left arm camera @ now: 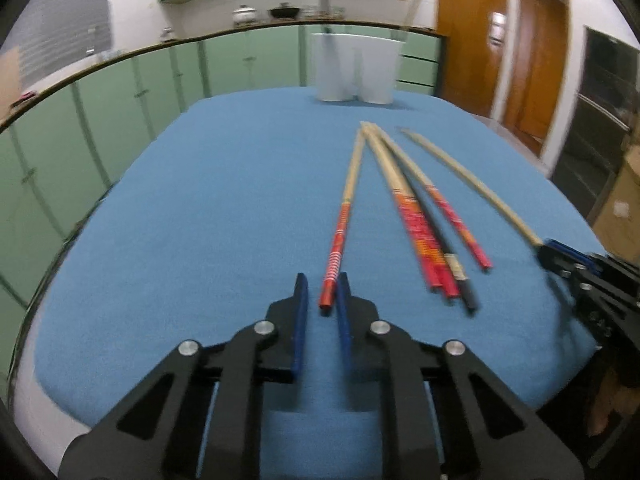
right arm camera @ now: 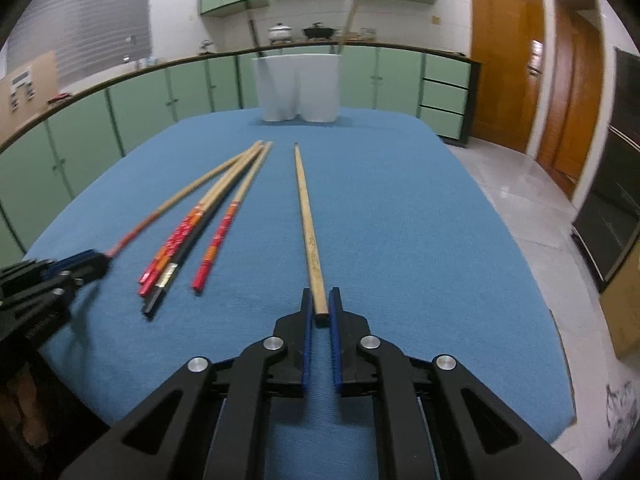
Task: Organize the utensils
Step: 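Grasp a red-patterned chopstick with the left gripper while the right grasps a wooden chopstick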
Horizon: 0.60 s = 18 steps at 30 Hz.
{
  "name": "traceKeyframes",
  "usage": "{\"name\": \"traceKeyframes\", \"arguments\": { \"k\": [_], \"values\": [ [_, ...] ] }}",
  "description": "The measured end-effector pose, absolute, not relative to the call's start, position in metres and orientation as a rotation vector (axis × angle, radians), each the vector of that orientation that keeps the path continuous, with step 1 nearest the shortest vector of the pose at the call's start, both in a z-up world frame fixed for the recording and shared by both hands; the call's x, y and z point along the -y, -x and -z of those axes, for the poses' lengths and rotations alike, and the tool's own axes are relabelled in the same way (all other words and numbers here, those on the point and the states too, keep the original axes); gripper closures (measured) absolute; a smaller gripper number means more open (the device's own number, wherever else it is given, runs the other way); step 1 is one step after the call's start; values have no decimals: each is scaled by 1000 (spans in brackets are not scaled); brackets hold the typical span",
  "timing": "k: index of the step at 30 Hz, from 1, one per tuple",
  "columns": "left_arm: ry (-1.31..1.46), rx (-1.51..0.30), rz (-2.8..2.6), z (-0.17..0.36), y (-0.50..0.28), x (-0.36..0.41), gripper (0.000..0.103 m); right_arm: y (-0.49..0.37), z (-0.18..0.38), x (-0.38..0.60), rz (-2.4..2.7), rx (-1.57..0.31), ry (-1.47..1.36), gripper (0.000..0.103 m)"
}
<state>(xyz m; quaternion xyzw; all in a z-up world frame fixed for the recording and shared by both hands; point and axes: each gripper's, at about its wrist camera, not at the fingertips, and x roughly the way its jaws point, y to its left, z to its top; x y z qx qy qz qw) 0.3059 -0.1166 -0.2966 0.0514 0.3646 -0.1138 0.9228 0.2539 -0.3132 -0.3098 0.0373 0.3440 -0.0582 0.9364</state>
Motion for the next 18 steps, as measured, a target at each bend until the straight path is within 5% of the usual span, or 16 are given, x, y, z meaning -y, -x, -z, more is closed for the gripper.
{"name": "traceKeyframes", "arguments": {
  "k": [6, 7, 8, 10, 15, 18],
  "values": [
    [-130, -759, 219, 294, -302, 111, 90, -245, 309, 311, 92, -711, -80, 95],
    [-154, -756, 229, 294, -302, 113, 83, -245, 308, 311, 89, -711, -75, 95],
    [-175, -746, 237, 293, -303, 115, 61, -245, 308, 312, 86, -711, -74, 95],
    [-191, -722, 240, 291, -306, 113, 45, -245, 308, 312, 82, -713, -77, 95],
    [-169, -750, 312, 297, -319, 109, 57, -248, 309, 311, 85, -711, -74, 95],
    [-129, -753, 340, 297, -317, 108, 92, -249, 310, 311, 84, -707, -68, 95]
  ]
}}
